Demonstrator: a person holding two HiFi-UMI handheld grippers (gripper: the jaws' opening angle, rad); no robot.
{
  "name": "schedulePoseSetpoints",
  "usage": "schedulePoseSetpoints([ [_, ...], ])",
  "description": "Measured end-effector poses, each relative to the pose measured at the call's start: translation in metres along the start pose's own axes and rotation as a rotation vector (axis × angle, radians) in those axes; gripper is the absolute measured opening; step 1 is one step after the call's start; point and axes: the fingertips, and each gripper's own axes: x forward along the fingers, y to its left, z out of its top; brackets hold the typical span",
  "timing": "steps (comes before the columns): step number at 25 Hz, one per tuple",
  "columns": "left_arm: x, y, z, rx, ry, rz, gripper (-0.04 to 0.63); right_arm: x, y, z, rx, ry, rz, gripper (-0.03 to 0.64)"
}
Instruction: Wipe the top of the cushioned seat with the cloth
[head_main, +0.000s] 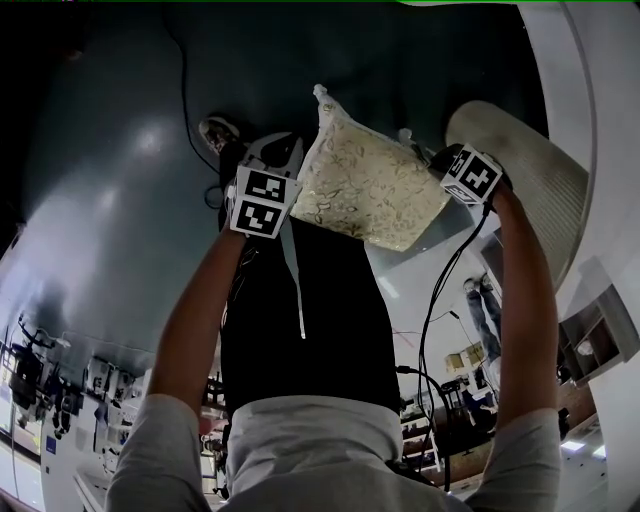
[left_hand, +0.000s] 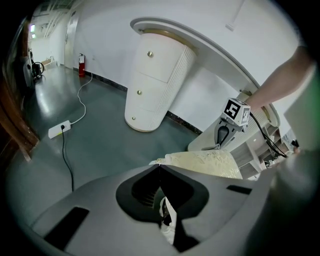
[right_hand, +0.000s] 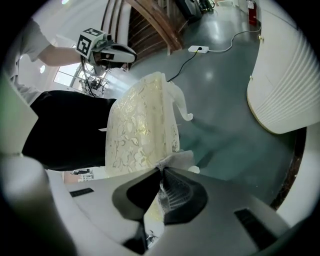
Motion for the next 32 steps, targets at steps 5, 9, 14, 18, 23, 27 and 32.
schedulePoseSetpoints([
  [5, -0.007, 0.011, 0.003, -0.013, -0.013, 0.011, 0.015, -0.001, 0.002, 0.026, -0.036, -0.014, -0.001, 0.027],
  [9, -0.014, 0.018, 0.0, -0.015, -0.015, 0.006, 0.015, -0.004, 0.003, 0.05, -0.023, -0.039, 0.008, 0.027],
  [14, -0.024, 0.036, -0.001, -0.032, -0.022, 0.016, 0.015, -0.007, 0.004, 0.077, -0.035, -0.047, 0.006, 0.028],
  [18, -0.034, 0.056, -0.002, -0.051, -0.034, 0.027, 0.015, -0.007, 0.005, 0.105, -0.057, -0.045, 0.006, 0.027],
  [23, -0.045, 0.077, -0.013, -0.008, -0.027, 0.04, 0.015, -0.006, 0.006, 0.139, -0.079, -0.048, -0.01, 0.027],
  [27, -0.051, 0.087, -0.016, -0.022, -0.023, 0.045, 0.015, -0.007, 0.005, 0.164, -0.102, -0.06, -0.027, 0.028],
  [32, -0.06, 0.096, -0.015, -0.017, -0.02, 0.039, 0.015, -0.012, 0.003, 0.199, -0.102, -0.096, -0.059, 0.026],
])
